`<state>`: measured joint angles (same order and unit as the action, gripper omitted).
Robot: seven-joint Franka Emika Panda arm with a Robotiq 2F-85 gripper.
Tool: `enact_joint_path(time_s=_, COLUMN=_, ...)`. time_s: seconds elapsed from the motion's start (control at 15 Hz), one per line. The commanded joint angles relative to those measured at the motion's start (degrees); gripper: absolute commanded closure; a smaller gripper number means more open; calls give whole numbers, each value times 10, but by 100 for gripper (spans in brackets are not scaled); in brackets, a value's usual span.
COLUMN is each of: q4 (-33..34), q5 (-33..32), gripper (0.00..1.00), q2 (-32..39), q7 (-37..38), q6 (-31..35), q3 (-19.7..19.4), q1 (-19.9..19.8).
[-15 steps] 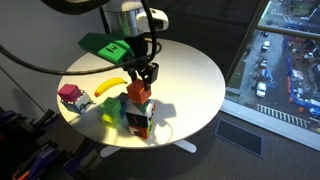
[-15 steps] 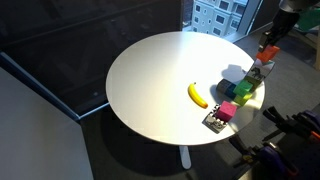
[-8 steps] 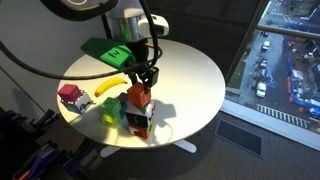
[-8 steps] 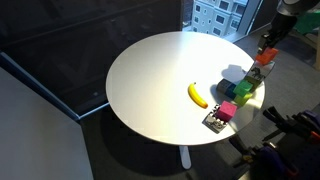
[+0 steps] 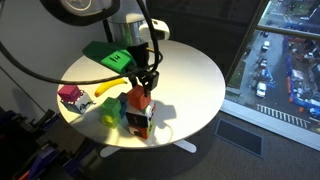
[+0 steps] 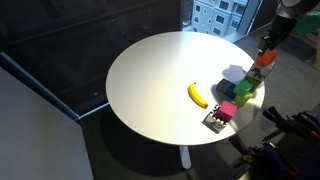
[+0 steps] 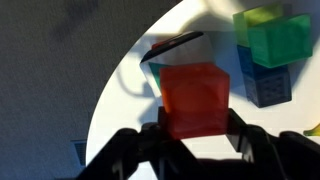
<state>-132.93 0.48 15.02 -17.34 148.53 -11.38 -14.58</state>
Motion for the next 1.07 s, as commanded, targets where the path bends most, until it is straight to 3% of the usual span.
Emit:
enact_joint_path(time_s=0.0, q4=16, q5=18, gripper=63, q2=7, q7=-24, q6=-11, q3=14, q1=-18)
enact_joint_path(time_s=0.07, q4=15, q5=19, gripper=17, q2=8, q7=-25, q6=-10, q3=15, q1=-19)
enact_joint_path(time_s=0.2, q4=15, q5=21, gripper=17, q2=9, q7=-28, q6=-10, q3=17, q1=-21)
enact_joint_path(time_s=0.33, q4=16, q5=22, gripper=2, q2=9, q7=-30, q6=-10, q3=17, q1=-22)
enact_joint_path(time_s=0.4, q4=16, q5=23, gripper=0, q2=9, q7=-30, q6=-9, q3=18, q1=-21)
enact_joint_path(time_s=1.0, q4=9, q5=17, gripper=0, q2=-16, q7=-31, q6=-16, q3=21, q1=-16)
